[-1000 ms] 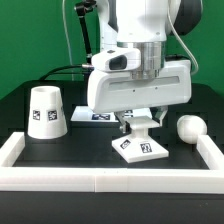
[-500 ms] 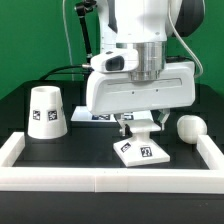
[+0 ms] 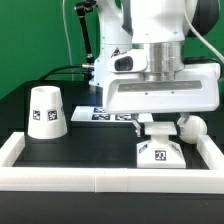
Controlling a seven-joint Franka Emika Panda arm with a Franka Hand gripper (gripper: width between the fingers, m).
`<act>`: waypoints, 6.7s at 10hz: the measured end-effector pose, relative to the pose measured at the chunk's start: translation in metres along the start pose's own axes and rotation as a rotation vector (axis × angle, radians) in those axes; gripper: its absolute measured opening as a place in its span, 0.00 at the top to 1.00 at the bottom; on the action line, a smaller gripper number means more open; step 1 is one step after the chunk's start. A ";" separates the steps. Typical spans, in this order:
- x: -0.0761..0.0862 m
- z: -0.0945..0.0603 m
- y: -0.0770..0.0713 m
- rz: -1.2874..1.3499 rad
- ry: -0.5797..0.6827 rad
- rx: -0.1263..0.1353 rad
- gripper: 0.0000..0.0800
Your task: Assemble lamp
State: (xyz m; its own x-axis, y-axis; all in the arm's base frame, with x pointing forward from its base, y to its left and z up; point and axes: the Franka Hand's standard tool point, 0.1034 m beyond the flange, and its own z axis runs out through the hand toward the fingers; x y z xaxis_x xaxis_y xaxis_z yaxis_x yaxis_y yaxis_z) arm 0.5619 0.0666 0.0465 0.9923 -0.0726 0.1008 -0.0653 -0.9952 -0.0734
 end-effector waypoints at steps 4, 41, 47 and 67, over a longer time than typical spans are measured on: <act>0.020 0.004 -0.023 -0.046 0.045 0.011 0.33; -0.074 -0.011 -0.068 -0.063 -0.635 -0.057 0.13; -0.088 0.006 -0.065 -0.063 -1.018 -0.098 0.13; -0.055 -0.060 -0.024 -0.121 -1.034 0.000 0.28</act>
Offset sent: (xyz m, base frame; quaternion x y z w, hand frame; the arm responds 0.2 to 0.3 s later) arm 0.0270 0.0160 -0.0085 0.0080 0.0120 -0.0308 0.9994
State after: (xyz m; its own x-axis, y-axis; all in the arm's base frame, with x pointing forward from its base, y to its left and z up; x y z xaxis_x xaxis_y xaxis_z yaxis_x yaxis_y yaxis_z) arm 0.5023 0.0909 0.1023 0.5984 0.1201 -0.7921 0.0409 -0.9920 -0.1195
